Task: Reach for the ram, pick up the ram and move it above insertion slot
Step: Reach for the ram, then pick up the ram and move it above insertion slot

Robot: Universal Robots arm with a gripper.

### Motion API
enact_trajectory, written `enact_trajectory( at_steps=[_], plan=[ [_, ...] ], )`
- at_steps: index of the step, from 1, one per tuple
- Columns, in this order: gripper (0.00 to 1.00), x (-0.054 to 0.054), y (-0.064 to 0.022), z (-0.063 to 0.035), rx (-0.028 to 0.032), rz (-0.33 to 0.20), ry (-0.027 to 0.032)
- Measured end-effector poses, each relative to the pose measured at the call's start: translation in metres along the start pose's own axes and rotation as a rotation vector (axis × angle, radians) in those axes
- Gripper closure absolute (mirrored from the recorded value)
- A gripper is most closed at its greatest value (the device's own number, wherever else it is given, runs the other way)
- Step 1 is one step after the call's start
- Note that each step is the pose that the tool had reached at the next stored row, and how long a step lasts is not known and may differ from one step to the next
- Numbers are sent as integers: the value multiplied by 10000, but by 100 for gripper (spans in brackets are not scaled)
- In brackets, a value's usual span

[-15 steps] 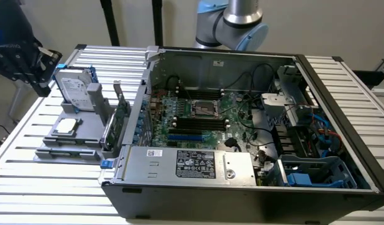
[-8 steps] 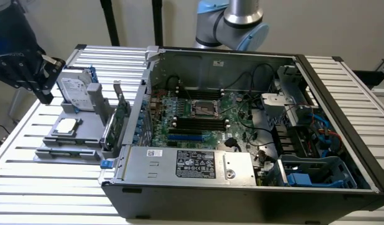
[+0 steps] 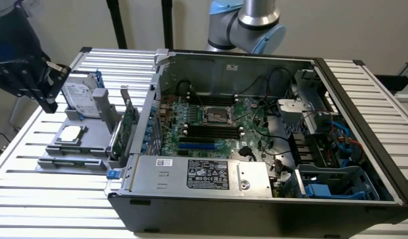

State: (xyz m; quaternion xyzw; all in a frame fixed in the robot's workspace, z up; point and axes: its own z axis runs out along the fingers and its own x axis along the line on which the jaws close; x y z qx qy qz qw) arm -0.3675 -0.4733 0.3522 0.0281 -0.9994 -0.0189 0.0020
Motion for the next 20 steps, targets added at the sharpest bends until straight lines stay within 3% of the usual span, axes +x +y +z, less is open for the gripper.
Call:
enact_trajectory(
  at_steps=[20],
  plan=[
    [89, 0, -1, 26, 11, -3631, 138]
  ],
)
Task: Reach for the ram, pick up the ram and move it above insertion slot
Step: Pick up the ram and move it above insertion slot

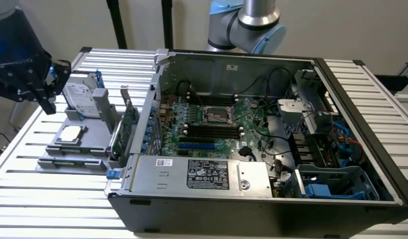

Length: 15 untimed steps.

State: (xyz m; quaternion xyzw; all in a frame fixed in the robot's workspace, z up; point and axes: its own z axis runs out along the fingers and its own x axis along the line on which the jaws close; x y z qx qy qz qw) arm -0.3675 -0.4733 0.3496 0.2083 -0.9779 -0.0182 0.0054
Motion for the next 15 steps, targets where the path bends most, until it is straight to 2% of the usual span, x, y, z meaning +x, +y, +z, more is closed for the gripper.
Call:
enact_trajectory(
  at_steps=[15],
  plan=[
    [89, 0, -1, 25, 7, -2729, 103]
  ],
)
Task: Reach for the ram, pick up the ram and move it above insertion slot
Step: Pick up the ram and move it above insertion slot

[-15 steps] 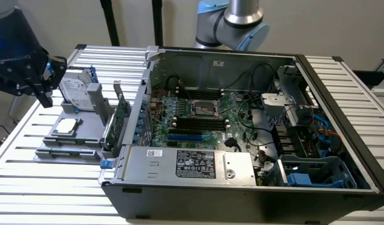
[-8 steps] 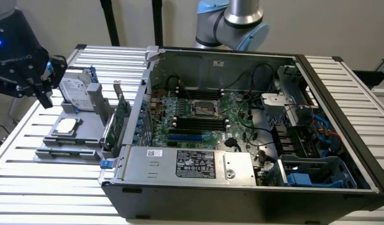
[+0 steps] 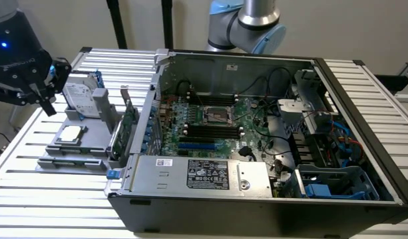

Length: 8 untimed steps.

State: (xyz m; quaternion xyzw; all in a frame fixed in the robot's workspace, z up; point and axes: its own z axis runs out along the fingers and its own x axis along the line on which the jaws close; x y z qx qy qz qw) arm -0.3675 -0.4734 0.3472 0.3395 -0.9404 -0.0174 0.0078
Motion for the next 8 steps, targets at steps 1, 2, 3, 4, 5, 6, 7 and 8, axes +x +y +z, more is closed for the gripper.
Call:
enact_trajectory(
  at_steps=[1, 2, 3, 4, 5, 6, 7, 8],
  plan=[
    [89, 0, 0, 2, 1, -191, 8],
    [89, 0, 0, 4, 1, -370, 15],
    [89, 0, 0, 6, 2, -551, 21],
    [89, 0, -1, 8, 3, -735, 28],
    [89, 0, -1, 10, 3, -916, 35],
    [89, 0, -1, 12, 4, -1094, 43],
    [89, 0, -1, 15, 4, -1275, 49],
    [89, 0, -1, 17, 5, -1466, 56]
  ],
)
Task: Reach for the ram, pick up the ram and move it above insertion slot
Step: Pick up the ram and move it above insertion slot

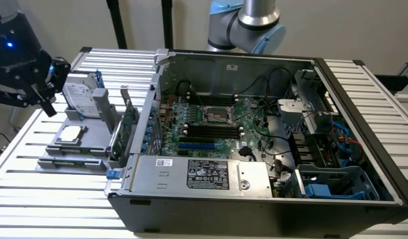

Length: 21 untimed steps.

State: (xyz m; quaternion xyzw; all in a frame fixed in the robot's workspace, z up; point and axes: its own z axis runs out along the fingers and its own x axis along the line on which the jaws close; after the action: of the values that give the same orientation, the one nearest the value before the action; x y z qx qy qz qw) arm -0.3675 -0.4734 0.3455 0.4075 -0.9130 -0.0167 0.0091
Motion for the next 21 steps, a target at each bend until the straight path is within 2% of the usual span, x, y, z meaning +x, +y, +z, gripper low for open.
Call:
enact_trajectory(
  at_steps=[21],
  plan=[
    [89, 0, -2, 50, 16, -3817, 142]
  ],
)
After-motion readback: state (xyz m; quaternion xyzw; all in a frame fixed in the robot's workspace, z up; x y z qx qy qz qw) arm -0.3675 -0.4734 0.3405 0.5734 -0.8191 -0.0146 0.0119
